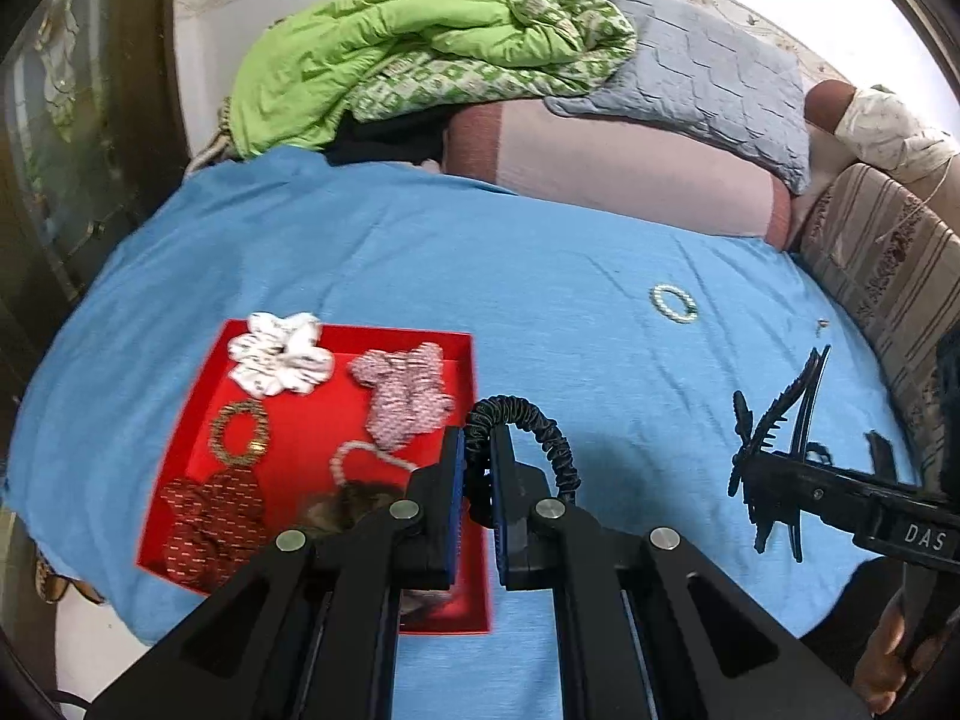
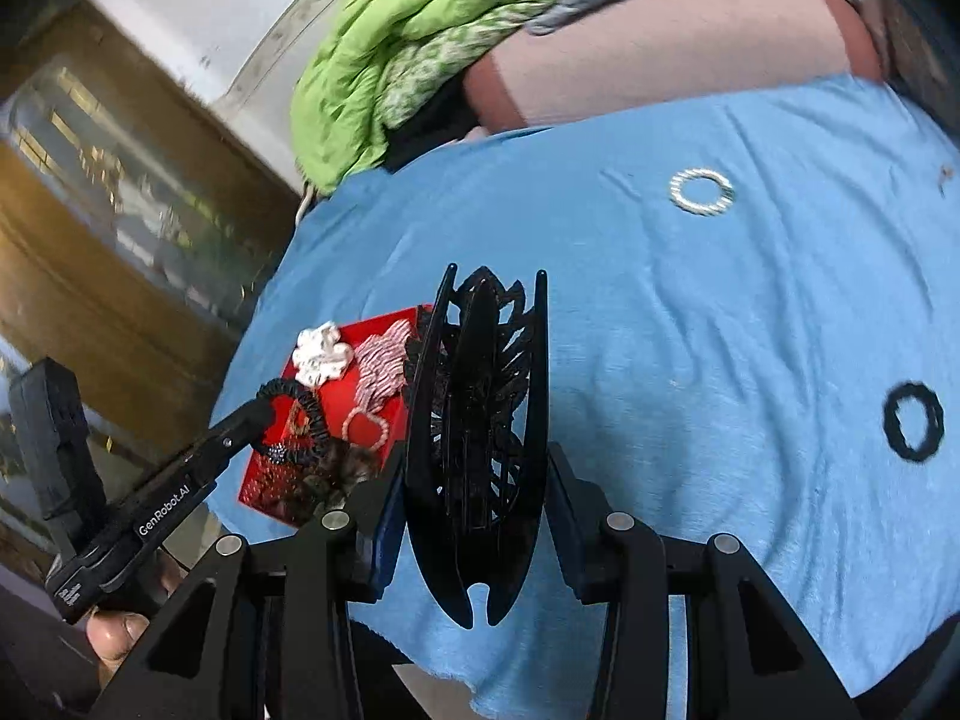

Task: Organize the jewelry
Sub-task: 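Carry the claw clip and black hair tie over the red tray with both grippers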

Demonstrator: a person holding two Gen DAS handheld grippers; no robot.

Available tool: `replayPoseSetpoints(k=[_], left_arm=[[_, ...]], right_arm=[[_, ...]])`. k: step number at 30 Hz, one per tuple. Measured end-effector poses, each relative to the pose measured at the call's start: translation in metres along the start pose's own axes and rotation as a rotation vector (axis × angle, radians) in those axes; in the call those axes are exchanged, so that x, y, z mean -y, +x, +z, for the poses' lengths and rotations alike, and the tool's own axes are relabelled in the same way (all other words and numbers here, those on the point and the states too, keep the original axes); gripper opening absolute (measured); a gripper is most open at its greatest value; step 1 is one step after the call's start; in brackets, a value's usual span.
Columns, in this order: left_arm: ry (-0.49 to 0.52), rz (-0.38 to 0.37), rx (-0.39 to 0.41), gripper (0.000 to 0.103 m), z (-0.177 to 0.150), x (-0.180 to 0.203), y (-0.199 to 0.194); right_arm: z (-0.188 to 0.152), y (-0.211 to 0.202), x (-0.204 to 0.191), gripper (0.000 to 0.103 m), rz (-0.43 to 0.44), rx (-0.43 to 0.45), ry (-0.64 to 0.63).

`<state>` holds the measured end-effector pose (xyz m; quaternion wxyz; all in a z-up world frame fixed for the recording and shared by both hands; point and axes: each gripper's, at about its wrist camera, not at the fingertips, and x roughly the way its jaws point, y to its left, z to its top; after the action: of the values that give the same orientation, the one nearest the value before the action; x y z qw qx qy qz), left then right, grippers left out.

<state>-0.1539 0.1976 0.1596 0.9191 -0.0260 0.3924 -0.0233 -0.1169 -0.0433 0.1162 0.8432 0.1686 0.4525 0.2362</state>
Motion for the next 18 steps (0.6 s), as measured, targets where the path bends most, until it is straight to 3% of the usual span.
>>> replayPoseSetpoints(k=[7, 18], left_arm=[[-0.025, 0.067, 0.011, 0.008, -0.003, -0.03, -0.001], [-0.098, 0.106, -0.028, 0.008, -0.011, -0.072, 0.012]], right_arm=[[0.001, 0.017, -0.041, 0.046, -0.013, -0.017, -0.102], [0.005, 0.052, -0.088, 0.046, -0.024, -0.069, -0.204]])
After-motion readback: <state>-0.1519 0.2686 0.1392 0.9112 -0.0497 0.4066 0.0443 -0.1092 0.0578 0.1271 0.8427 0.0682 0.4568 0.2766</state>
